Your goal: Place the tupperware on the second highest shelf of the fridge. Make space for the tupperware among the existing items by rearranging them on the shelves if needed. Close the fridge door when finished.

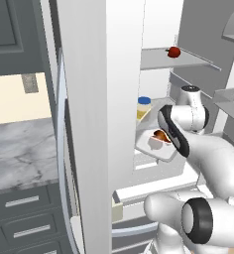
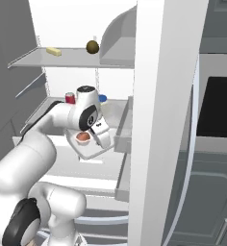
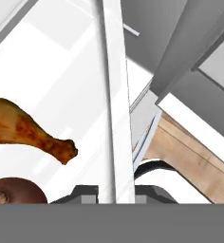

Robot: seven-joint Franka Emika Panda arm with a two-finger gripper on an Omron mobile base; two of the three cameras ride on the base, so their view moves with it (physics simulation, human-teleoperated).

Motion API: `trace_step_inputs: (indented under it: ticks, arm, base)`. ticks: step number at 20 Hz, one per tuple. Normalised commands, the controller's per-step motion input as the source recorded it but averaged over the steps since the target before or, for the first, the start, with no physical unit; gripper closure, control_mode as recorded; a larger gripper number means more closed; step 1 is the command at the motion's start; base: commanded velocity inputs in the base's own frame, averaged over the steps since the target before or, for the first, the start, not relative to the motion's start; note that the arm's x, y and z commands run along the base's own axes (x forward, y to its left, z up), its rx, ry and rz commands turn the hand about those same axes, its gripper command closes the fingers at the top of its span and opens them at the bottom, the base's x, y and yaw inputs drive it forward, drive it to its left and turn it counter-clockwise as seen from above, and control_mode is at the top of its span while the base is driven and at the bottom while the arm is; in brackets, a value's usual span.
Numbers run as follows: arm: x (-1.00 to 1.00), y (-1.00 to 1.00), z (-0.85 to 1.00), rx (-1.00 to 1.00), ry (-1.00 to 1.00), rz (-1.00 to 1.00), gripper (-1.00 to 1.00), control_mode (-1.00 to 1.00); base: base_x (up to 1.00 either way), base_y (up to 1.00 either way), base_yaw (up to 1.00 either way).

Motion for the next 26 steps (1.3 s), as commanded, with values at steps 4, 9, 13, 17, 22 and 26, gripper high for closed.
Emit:
trace_step_inputs:
  ticks: [4, 9, 13, 17, 22, 26]
  arm:
    - [0.42, -0.11, 0.00, 0.00, 0.00, -0.05, 1.00, -1.00]
    - [0.41, -0.18, 0.00, 0.00, 0.00, -0.03, 1.00, -1.00]
    - [0.37, -0.19, 0.00, 0.00, 0.00, -0.01, 1.00, -1.00]
    - [0.45, -0.17, 0.00, 0.00, 0.01, 0.00, 1.00, -1.00]
    - [0.40, -0.19, 0.00, 0.00, 0.08, 0.00, 1.00, -1.00]
    - [0.45, -0.07, 0.00, 0.00, 0.15, 0.00, 1.00, -1.00]
  base:
    - [0.00, 0.00, 0.00]
    - [0.00, 0.00, 0.00]
    - [0.00, 0.00, 0.00]
    - [0.00, 0.00, 0.00]
    - [0.00, 0.00, 0.00]
    - [0.00, 0.00, 0.00]
